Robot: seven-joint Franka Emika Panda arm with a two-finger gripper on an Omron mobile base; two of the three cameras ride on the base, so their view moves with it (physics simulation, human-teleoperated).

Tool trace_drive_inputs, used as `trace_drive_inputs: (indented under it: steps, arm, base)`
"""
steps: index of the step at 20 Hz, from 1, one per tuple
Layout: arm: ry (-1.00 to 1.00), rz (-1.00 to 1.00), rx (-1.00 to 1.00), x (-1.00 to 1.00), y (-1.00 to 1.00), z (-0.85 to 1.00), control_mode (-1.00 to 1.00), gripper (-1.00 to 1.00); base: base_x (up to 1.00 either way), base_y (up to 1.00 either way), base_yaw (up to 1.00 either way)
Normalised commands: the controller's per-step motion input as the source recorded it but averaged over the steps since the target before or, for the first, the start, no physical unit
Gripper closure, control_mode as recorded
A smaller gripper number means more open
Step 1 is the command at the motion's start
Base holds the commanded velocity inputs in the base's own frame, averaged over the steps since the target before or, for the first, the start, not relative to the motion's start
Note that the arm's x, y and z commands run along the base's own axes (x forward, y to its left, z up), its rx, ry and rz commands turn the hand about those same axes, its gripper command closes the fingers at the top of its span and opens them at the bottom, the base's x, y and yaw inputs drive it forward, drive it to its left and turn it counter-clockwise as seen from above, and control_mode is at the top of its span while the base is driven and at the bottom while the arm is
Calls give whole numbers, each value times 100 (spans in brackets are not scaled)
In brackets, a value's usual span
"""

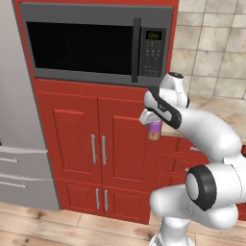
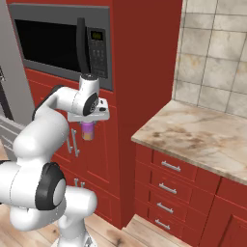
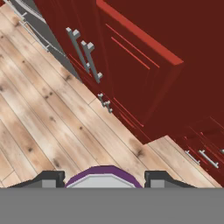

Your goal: Four empty soda cans are scattered around the kitchen. Gather all the cans and cluster them next to the stove for recycling.

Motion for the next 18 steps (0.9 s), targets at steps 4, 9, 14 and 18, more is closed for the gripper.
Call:
trace_drive_inputs:
  steps: [4, 9, 14, 18]
  arm:
    - [0, 0, 0, 0, 0, 0, 100, 100]
    - [0, 0, 0, 0, 0, 0, 100, 100]
    - [0, 0, 0, 0, 0, 0, 100, 100]
    - [0, 0, 0, 0, 0, 0, 100, 100]
  base:
    - [-8, 7, 32]
    - [-8, 6, 33]
    - [-10, 5, 32]
    - [-10, 5, 31]
